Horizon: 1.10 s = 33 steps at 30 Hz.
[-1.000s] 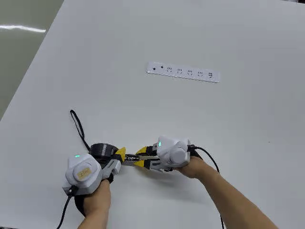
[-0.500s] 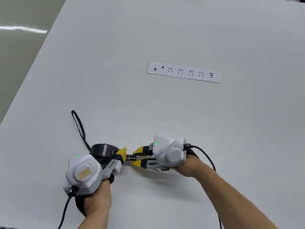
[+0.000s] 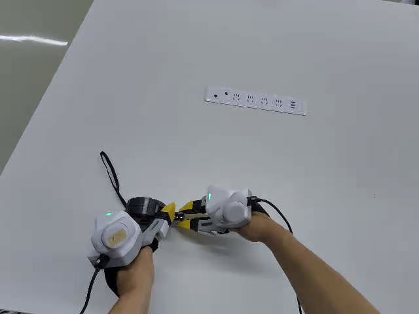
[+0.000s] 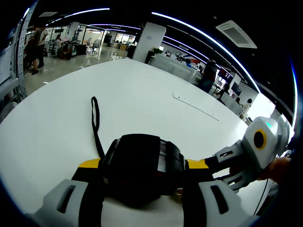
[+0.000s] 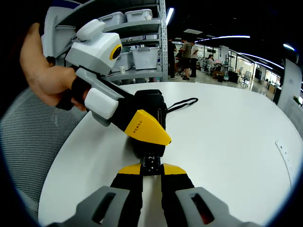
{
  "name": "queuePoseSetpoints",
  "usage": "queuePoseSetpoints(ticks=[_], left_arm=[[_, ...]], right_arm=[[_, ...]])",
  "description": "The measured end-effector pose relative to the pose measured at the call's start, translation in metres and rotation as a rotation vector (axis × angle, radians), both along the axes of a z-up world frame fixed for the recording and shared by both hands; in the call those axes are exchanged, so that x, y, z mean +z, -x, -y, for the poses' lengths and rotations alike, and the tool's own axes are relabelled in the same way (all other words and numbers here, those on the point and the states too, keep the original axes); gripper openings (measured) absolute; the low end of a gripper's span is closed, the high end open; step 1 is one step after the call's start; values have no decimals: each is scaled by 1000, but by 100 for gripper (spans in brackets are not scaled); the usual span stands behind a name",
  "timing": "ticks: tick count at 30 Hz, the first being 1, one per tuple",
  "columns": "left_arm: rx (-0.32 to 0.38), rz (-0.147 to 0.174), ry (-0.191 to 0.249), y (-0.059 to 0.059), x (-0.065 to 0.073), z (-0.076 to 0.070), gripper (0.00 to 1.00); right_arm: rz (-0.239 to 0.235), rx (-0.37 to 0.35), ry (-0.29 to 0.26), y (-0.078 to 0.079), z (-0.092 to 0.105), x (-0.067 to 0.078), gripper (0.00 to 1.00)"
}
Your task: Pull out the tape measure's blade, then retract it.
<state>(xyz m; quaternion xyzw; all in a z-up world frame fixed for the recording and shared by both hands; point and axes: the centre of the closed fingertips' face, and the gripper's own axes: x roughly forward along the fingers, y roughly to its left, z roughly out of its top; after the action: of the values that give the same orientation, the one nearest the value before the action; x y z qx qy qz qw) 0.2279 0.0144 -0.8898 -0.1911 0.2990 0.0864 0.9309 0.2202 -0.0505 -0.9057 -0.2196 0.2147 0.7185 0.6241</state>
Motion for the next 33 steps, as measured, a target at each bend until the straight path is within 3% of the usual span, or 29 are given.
queuePoseSetpoints(ticks=[33], left_arm=[[5,2,9,0,-1,-1,64]], right_arm=[[-2,18,-1,2,-12,0,13]])
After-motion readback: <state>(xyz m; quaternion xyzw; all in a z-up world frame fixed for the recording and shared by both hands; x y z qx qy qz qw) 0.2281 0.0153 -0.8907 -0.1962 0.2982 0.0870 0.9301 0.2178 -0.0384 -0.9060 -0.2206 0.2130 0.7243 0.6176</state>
